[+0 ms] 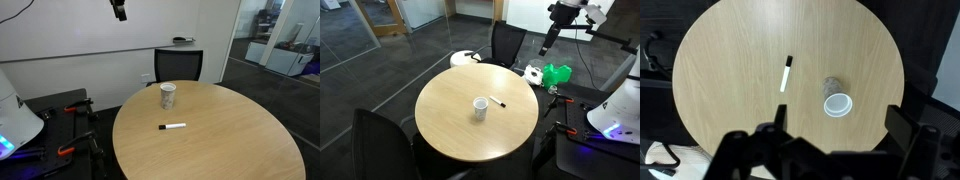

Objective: Pick the marker and put it in the cup

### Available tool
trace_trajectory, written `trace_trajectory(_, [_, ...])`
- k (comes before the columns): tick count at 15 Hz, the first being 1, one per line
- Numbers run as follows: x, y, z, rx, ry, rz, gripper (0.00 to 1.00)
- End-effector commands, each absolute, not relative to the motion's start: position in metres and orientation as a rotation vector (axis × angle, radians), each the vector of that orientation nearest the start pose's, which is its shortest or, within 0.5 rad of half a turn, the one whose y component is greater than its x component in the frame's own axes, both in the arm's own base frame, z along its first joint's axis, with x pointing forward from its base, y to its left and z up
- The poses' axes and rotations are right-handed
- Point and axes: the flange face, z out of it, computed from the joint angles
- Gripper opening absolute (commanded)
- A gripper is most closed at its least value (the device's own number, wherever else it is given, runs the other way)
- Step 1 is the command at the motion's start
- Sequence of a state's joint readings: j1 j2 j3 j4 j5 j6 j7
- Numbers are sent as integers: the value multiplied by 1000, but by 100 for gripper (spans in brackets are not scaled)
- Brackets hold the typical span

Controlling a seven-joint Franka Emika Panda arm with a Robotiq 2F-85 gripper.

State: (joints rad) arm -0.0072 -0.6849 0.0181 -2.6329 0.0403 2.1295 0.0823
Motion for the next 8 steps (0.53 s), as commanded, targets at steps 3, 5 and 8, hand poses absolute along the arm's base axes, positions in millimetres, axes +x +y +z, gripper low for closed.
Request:
trace_trajectory(3, [357,6,476,-3093,143,-278,100])
trace_trajectory(5, [357,6,476,-3093,143,-278,100])
trace_trajectory(8, [361,6,471,-3096,177,-316,100])
